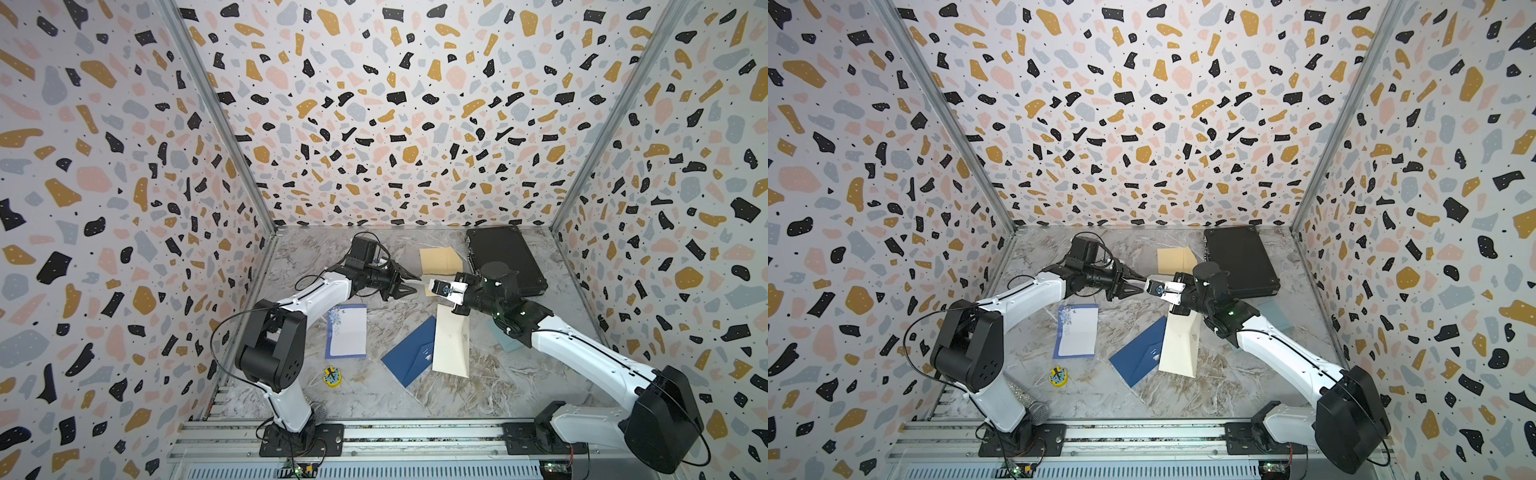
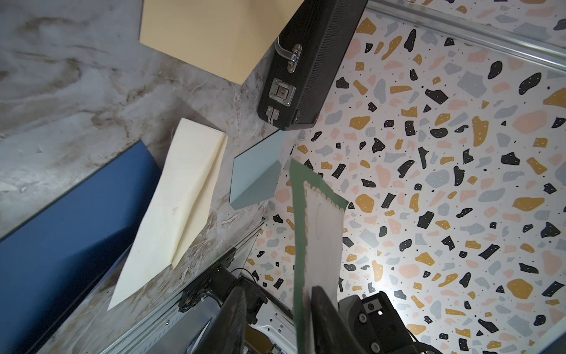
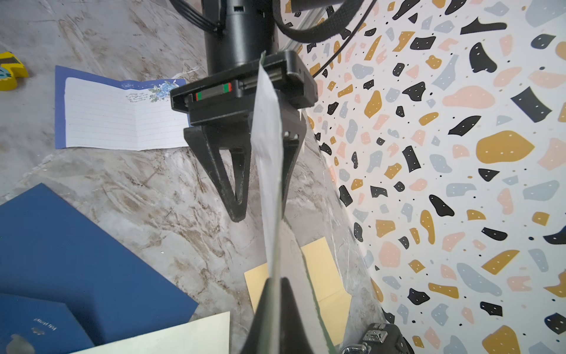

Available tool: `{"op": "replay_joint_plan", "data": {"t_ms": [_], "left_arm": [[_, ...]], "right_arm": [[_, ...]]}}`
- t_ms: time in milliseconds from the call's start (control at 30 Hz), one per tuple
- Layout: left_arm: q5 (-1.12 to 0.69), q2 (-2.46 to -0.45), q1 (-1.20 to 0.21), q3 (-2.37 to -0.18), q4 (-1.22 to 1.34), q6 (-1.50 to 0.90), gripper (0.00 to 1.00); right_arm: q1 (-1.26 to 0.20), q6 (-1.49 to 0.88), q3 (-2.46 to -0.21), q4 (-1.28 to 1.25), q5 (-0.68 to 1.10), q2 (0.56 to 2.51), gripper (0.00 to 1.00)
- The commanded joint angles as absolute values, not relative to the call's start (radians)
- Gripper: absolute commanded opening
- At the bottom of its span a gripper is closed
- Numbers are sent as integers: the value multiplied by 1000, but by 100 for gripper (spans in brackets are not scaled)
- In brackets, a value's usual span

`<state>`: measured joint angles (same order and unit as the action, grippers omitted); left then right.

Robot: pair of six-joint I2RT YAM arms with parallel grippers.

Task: Take the letter paper out of the envelope
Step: Unfold the letter paper.

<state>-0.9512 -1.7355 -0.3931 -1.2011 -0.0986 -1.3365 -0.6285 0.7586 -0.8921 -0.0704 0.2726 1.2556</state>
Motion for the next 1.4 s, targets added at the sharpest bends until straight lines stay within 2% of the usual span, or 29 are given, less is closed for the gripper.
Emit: {"op": "replay_joint_plan", "data": {"t_ms": [0,433,567,833,900,967,1000,1233,1367], "left_arm": [[-978,-1697,-388,-1164,15,-1398,37],[-983,-1676,-388,-1115,156,-1528,26],[-983,-1681,-388,-1112,160,-1527,18],[-977,-1695,-388,-1119,145,-1514,16],[-962,-1691,-387,-1121,149,-1517,11],[-953,-1687,-385,-1130,156,-1522,0],[-949,-1687,-384,-1133,168,-1530,0],[-936,-1672,-358,-1107,293,-1633,0],[-939,-1669,-349,-1126,301,-1643,0]], "right_arm": [[-632,739,-885,-108,281,1250,0],[-632,758,-831,-157,273,1260,0],[-632,745,-829,-176,280,1267,0],[-631,714,-833,-194,284,1272,0],[-633,704,-827,-193,286,1269,0],[-634,689,-813,-196,283,1260,0],[-635,682,-806,-198,278,1254,0],[-637,550,-782,-213,279,1223,17],[-638,467,-775,-204,280,1207,22]]}}
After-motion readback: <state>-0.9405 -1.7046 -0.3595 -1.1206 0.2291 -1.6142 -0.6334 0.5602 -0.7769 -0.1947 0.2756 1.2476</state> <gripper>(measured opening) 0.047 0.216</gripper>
